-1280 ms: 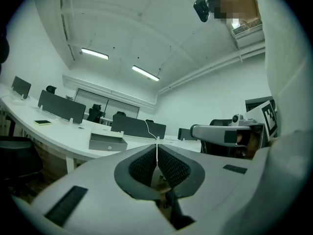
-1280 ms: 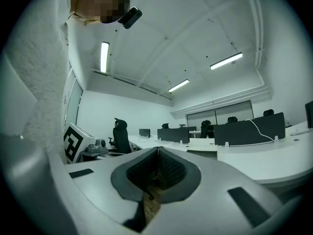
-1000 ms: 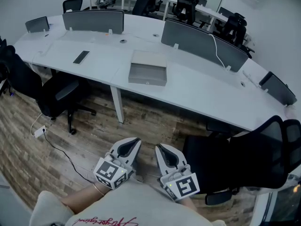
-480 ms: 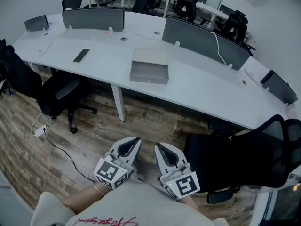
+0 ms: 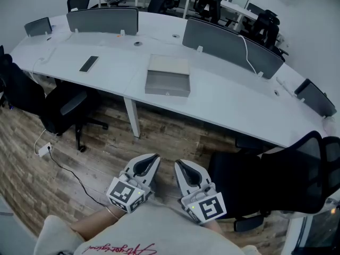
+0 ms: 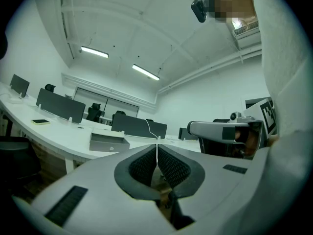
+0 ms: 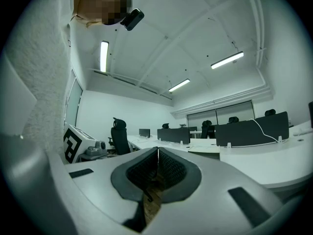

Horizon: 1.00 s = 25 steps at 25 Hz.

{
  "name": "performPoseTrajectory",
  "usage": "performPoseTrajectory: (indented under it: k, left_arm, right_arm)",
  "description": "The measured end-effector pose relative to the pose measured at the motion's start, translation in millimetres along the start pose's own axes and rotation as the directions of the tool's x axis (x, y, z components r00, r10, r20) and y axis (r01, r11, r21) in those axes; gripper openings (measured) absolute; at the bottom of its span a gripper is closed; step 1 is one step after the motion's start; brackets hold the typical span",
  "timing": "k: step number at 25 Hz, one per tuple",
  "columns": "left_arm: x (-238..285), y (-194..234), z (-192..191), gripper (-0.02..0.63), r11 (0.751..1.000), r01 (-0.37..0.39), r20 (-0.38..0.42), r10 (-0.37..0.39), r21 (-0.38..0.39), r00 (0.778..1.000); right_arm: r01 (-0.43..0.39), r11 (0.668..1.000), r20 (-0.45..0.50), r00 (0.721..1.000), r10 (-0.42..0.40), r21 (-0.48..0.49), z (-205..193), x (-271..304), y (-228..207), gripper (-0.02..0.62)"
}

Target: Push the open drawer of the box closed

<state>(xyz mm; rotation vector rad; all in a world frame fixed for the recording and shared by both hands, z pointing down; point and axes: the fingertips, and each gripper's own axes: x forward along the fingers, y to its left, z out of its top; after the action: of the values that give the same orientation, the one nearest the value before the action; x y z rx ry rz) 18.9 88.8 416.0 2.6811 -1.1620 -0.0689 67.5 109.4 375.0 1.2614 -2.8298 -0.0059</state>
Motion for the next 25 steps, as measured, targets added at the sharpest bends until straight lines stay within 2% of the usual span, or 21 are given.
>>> performPoseTrajectory:
  k: [11, 25]
  left_arm:
    - [39, 24, 9, 0.023, 1.000, 0.020, 0.011, -0.020, 0.006, 1.000]
    - [81, 74, 29, 0.023, 1.000, -0.016, 0.023, 0.017, -0.006, 1.000]
  right_arm:
    - [0.013, 1.000, -0.026, 1.000, -0.013, -0.005, -5, 29, -32, 0.020]
    - [0.017, 1.000, -0.006, 1.000, -0.017, 0.026, 3, 79, -75, 0.020]
